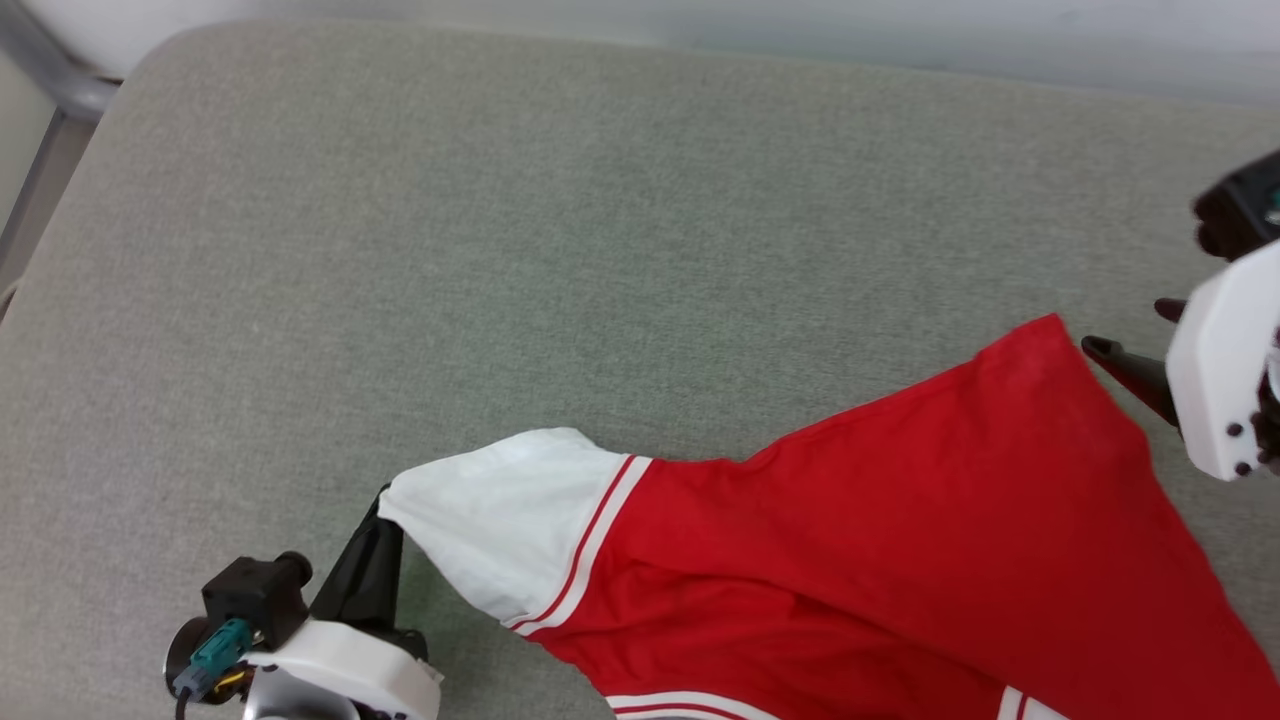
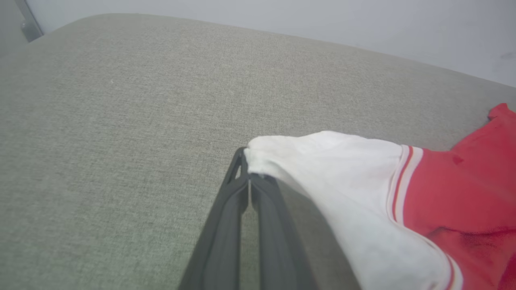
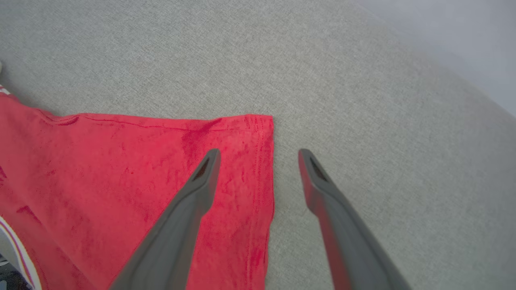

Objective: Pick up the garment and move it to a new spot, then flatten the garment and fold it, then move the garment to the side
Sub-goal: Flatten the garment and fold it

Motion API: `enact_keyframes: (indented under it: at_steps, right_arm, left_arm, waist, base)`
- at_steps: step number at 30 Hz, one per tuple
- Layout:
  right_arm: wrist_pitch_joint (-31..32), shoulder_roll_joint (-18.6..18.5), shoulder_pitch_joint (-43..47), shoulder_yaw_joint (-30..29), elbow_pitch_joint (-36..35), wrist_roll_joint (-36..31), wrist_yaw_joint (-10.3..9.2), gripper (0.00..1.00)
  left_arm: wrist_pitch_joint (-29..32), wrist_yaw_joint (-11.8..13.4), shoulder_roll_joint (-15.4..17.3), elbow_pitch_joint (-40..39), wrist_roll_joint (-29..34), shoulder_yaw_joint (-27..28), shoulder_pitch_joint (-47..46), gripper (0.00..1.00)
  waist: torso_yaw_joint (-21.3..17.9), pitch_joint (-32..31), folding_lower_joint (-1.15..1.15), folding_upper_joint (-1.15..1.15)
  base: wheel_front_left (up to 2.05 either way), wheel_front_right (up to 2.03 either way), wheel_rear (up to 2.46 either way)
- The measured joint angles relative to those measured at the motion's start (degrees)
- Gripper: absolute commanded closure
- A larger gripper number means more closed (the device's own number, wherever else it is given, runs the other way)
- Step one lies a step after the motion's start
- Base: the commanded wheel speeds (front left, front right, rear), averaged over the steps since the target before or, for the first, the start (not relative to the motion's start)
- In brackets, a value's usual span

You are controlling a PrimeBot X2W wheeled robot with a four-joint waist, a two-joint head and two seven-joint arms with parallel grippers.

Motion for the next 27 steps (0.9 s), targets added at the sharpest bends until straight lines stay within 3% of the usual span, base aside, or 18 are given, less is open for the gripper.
enact_keyframes:
  at_steps: [8, 15, 22, 23, 24, 27]
  right_arm:
    - [4.99, 0.55, -8.76, 10.15, 11.67, -3.12, 0.01, 0.0]
    - [1.04, 0.27, -11.31, 15.71, 20.33, -3.47, 0.0, 0.0]
    - [-1.92, -1.05, -13.03, 20.34, 24.01, -0.82, -0.01, 0.0]
    - [-3.05, -1.23, -13.25, 20.8, 24.39, -0.67, 0.0, 0.69]
    - [-3.89, -1.26, -13.44, 21.31, 24.72, -0.38, 0.01, 1.0]
    - [-10.51, 0.0, -13.88, 21.87, 25.93, 2.5, 0.0, 1.0]
  left_arm:
    - [-0.89, -0.69, -1.49, 0.89, 0.52, -1.25, -3.05, 1.0]
    - [-1.43, -1.14, -2.46, 1.65, 0.82, -1.66, -4.71, 1.0]
    - [-1.83, -1.37, -2.9, 2.85, 0.83, -1.47, -5.28, 1.0]
    - [-1.88, -1.37, -2.91, 3.02, 0.83, -1.41, -5.28, 1.0]
    - [-1.89, -1.38, -2.91, 3.22, 0.83, -1.3, -5.28, 1.0]
    - [-1.91, -1.56, -2.69, 3.8, 0.86, -0.88, -5.15, 1.0]
  waist:
    - [2.93, 3.81, 0.01, 0.0]
    - [4.73, 6.55, 0.0, 0.0]
    - [5.16, 7.47, -0.01, 0.0]
    - [5.06, 7.4, -0.01, 0.0]
    - [4.95, 7.27, -0.01, 0.0]
    - [4.15, 5.69, 0.0, 0.0]
  base:
    - [0.0, 0.0, 0.0]
    - [0.0, 0.0, 0.0]
    - [0.0, 0.0, 0.0]
    - [0.0, 0.0, 0.0]
    - [0.0, 0.0, 0.0]
    - [0.0, 0.0, 0.0]
